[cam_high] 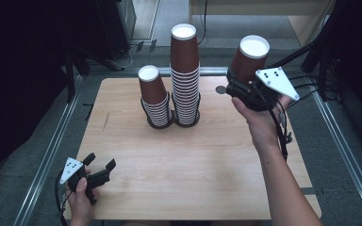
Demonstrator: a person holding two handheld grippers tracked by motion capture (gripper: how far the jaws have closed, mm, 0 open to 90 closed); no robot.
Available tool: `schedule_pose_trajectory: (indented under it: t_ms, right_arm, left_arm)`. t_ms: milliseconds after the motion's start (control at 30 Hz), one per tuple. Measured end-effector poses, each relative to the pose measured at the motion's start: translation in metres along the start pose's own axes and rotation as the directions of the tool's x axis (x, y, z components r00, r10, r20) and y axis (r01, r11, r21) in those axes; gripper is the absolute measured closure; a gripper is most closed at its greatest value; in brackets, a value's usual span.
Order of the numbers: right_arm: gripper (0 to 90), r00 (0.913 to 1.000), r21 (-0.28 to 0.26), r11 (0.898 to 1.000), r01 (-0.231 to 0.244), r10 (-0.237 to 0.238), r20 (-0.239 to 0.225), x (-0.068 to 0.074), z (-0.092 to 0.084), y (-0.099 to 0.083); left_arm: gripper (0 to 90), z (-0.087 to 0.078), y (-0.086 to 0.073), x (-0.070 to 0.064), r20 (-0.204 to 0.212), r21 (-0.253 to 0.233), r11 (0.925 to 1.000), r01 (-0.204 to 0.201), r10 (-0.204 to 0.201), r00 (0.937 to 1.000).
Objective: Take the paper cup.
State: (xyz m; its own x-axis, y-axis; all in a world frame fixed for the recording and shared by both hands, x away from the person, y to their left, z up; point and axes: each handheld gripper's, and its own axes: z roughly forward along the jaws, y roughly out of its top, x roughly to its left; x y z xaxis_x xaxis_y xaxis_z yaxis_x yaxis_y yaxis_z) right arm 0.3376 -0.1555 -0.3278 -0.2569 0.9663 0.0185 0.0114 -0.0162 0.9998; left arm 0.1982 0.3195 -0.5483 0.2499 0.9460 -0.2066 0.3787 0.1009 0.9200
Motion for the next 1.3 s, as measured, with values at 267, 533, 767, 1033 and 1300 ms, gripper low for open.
schedule_pose_trajectory:
  t_ms: [267,533,767,1033,1300]
  right_arm:
    - [13.9,0.9999,0.001,1.0,0.013,-0.013,-0.011,-0.008,-0.009,-0.031]
    - [13.9,0.9998,0.01,1.0,0.008,-0.008,-0.016,-0.012,-0.016,-0.054]
    - [13.8,0.9994,0.02,0.999,0.025,-0.024,-0.023,-0.012,-0.019,-0.067]
    - [13.8,0.997,0.038,0.997,0.073,-0.072,-0.028,-0.005,-0.018,-0.081]
    - [13.7,0.986,0.032,0.986,0.164,-0.162,-0.038,0.006,-0.014,-0.091]
  left_arm:
    - [6.3,0.01,0.011,-0.014,-0.009,-0.007,0.9987,-0.05,0.05,0.9987]
    - [6.3,0.022,0.018,-0.029,0.023,-0.007,0.9964,-0.085,0.085,0.9961]
    - [6.3,0.033,0.025,-0.039,0.038,-0.019,0.9951,-0.097,0.097,0.9945]
    - [6.3,0.048,0.033,-0.057,0.074,-0.029,0.994,-0.106,0.108,0.9914]
    - [6.3,0.06,0.041,-0.076,0.113,-0.042,0.9886,-0.145,0.149,0.9823]
